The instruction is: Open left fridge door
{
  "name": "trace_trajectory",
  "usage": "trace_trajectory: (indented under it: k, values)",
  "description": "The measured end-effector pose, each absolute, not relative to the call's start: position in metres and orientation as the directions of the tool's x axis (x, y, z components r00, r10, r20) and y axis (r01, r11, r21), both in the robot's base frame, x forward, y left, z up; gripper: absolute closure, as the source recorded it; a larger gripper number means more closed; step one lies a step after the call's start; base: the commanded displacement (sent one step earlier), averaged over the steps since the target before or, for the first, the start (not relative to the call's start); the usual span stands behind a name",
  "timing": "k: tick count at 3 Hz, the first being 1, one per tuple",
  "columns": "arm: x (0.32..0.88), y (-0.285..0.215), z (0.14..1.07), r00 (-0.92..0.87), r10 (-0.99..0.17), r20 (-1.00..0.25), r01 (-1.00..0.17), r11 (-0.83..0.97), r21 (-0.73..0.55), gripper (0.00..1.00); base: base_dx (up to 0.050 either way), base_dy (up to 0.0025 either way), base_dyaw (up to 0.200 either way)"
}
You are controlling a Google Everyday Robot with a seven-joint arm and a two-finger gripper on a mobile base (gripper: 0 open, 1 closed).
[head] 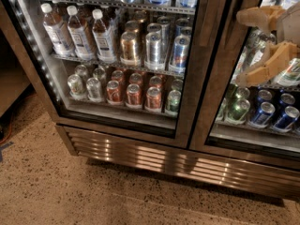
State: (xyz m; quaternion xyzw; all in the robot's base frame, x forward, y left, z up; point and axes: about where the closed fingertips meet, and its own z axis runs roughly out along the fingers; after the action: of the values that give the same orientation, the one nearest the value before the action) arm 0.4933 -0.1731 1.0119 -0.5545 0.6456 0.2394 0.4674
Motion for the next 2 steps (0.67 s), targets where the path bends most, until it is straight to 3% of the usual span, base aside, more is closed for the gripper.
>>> trace_trajectory:
  k: [2]
  values:
    - [0.492, -0.143, 1.019, 0.087, -0.532, -0.842, -0.945, 0.224, -0.239, 0.0, 0.0, 0.0, 0.0]
